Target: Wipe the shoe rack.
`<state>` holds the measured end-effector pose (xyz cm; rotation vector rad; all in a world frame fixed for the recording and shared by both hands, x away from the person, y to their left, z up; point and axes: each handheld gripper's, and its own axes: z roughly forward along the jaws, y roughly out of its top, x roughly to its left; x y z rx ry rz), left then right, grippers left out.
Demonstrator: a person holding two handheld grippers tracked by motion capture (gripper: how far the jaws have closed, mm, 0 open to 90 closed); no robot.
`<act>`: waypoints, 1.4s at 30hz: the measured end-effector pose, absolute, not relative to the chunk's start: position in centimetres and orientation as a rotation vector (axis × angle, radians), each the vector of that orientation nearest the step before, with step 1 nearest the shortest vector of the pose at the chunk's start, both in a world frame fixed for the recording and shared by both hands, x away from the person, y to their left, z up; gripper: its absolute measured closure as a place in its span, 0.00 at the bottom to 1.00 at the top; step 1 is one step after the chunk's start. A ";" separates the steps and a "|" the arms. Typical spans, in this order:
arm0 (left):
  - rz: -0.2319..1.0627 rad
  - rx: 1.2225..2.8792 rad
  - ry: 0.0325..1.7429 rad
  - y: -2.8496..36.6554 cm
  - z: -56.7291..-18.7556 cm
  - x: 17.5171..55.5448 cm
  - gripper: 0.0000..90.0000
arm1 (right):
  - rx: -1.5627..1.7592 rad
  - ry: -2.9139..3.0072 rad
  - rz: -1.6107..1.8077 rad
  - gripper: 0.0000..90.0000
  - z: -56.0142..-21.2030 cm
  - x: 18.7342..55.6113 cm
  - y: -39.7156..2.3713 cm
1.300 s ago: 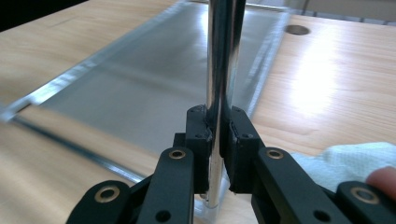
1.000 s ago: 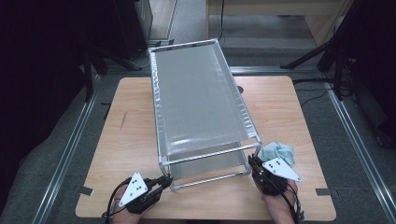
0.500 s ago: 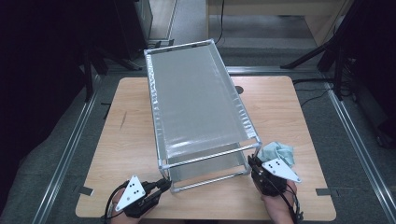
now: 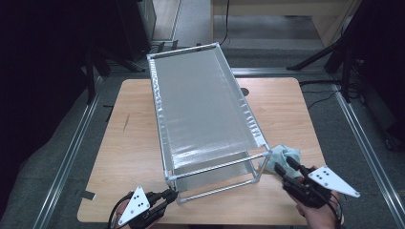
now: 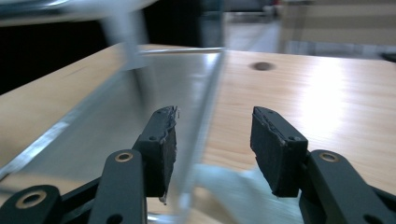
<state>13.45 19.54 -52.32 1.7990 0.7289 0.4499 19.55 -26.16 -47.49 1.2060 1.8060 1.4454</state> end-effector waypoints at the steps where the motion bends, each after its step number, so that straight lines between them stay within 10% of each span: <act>1: 0.447 1.800 0.725 19.5 -52.3 13.5 0.90 | 1.267 1.771 1.413 0.57 -47.6 19.7 -26.8; 22: 0.410 1.815 0.668 18.4 -52.5 13.3 0.91 | 1.562 1.902 0.913 0.46 -55.0 24.9 -26.3; 32: 0.409 1.817 0.660 18.1 -52.5 13.2 0.91 | 1.517 1.937 0.949 0.84 -55.0 24.6 -26.3; 34: 0.410 1.818 0.659 18.1 -52.5 13.2 0.91 | 1.545 1.930 0.957 0.80 -54.9 24.5 -26.5; 38: 0.410 1.819 0.657 18.2 -52.5 13.2 0.91 | 1.568 1.944 0.991 0.41 -53.1 23.3 -27.3; 42: 0.401 1.814 0.652 18.1 -52.5 13.3 0.91 | 1.486 1.856 1.115 0.29 -50.9 22.3 -28.2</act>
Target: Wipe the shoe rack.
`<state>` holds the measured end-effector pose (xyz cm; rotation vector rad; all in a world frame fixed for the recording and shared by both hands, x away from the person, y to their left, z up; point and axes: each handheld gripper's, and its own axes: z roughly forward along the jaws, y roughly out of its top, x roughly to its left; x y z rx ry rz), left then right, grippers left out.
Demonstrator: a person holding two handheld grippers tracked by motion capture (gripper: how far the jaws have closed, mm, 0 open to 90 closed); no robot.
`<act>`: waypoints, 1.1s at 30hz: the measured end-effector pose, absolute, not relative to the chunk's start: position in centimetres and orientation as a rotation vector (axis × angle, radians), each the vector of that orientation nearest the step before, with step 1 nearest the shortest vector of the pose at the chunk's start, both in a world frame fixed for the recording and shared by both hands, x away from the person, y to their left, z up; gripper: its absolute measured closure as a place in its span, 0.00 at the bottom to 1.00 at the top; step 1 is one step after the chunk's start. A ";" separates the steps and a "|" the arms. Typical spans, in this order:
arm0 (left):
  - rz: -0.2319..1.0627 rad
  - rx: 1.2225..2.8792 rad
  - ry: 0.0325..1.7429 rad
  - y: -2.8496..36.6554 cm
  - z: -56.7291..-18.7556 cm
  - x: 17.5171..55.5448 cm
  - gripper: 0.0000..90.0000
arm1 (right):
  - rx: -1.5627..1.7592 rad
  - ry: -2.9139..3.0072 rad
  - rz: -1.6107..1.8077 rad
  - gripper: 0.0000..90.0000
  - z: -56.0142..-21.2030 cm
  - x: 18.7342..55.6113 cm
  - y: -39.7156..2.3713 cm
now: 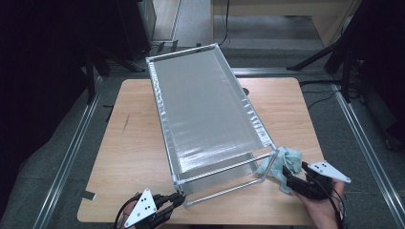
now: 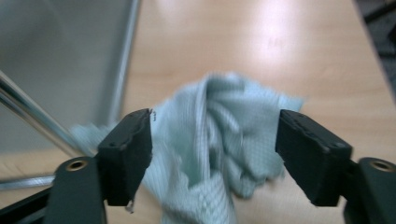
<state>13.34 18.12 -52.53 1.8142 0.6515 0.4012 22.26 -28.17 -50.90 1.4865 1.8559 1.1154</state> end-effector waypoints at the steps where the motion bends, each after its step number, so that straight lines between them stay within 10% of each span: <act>1: 0.398 1.813 0.651 18.1 -52.5 13.4 0.91 | 1.473 1.859 1.128 0.26 -50.8 22.5 -28.1; 10: 0.394 1.812 0.651 18.0 -52.6 13.4 0.91 | 1.499 2.005 0.929 0.16 -54.2 26.2 -26.4; 19: 0.409 1.805 0.658 17.7 -52.5 13.4 0.90 | 1.444 2.052 0.940 0.80 -54.6 25.0 -26.6; 22: 0.414 1.807 0.658 17.4 -52.5 13.3 0.90 | 1.446 2.029 0.904 0.83 -54.2 24.8 -26.3; 33: 0.383 1.805 0.651 16.5 -52.6 13.4 0.91 | 1.274 1.673 1.222 0.83 -41.6 20.6 -25.6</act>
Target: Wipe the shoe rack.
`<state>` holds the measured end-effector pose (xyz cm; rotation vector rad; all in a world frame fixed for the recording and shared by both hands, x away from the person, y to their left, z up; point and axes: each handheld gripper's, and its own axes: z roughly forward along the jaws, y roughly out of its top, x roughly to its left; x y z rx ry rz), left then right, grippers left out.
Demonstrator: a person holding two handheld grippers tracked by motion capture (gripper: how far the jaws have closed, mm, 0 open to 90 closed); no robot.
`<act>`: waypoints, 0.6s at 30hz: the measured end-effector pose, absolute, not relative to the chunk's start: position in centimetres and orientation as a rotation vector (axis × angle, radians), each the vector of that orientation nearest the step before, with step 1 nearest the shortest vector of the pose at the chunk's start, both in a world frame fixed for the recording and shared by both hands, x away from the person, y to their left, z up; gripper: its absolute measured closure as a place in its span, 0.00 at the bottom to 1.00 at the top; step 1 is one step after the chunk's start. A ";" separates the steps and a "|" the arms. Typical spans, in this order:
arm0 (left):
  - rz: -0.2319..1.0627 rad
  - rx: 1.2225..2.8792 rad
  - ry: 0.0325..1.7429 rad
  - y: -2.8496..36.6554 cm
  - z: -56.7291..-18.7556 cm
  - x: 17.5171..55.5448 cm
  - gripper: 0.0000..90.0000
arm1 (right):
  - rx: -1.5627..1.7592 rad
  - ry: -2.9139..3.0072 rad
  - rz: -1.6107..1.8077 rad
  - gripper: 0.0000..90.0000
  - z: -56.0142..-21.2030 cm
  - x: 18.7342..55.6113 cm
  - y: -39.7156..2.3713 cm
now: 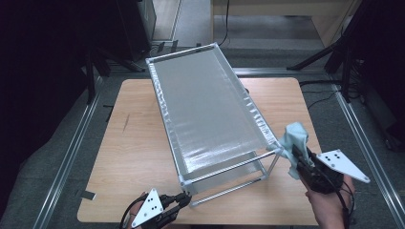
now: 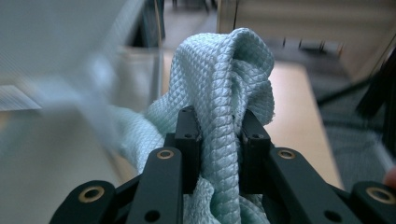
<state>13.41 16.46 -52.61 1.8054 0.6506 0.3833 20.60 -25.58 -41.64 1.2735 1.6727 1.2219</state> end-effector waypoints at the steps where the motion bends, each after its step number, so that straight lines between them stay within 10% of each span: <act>1: 0.381 1.805 0.647 16.3 -52.6 13.4 0.91 | 1.259 1.653 1.252 0.83 -40.8 20.3 -25.4; 18: 0.320 1.813 0.599 15.0 -52.8 14.5 0.91 | 1.061 1.895 1.348 0.84 -39.7 20.0 -15.9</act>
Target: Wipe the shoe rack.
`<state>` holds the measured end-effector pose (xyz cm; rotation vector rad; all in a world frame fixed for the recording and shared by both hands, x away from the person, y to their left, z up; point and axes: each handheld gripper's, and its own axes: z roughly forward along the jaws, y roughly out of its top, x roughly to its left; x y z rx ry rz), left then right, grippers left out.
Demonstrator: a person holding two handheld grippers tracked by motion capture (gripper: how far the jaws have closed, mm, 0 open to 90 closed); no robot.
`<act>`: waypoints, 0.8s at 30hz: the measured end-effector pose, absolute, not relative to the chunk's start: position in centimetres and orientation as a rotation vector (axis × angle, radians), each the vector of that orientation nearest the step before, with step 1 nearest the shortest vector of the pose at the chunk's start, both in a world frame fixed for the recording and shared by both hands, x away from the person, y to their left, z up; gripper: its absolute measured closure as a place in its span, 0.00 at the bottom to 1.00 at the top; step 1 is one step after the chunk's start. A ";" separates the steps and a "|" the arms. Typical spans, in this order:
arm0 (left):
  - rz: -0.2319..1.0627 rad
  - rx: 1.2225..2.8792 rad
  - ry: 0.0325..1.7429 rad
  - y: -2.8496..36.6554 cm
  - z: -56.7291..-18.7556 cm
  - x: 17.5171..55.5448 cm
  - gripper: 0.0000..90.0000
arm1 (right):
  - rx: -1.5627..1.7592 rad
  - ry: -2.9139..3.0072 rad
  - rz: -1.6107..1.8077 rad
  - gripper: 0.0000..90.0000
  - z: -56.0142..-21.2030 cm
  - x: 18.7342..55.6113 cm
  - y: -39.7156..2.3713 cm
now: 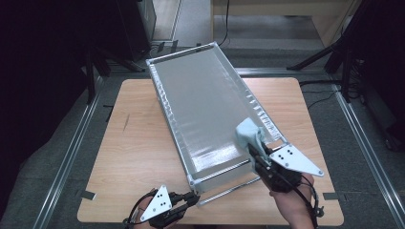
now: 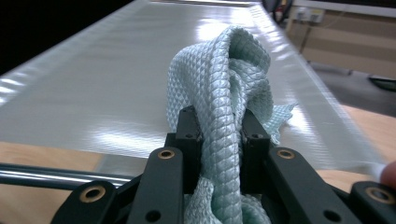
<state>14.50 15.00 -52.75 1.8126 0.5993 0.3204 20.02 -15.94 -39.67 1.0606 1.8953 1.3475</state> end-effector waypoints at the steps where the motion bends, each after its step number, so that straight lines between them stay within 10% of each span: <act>1: 0.319 1.809 0.602 15.0 -52.8 14.5 0.91 | 1.051 1.912 1.363 0.84 -39.7 19.7 -15.3; 15: 0.354 1.790 0.642 14.6 -52.9 14.0 0.91 | 0.838 2.052 1.469 0.83 -40.3 16.3 -7.5; 24: 0.357 1.795 0.656 14.6 -52.8 13.9 0.91 | 1.082 1.908 1.404 0.80 -40.1 20.0 -14.5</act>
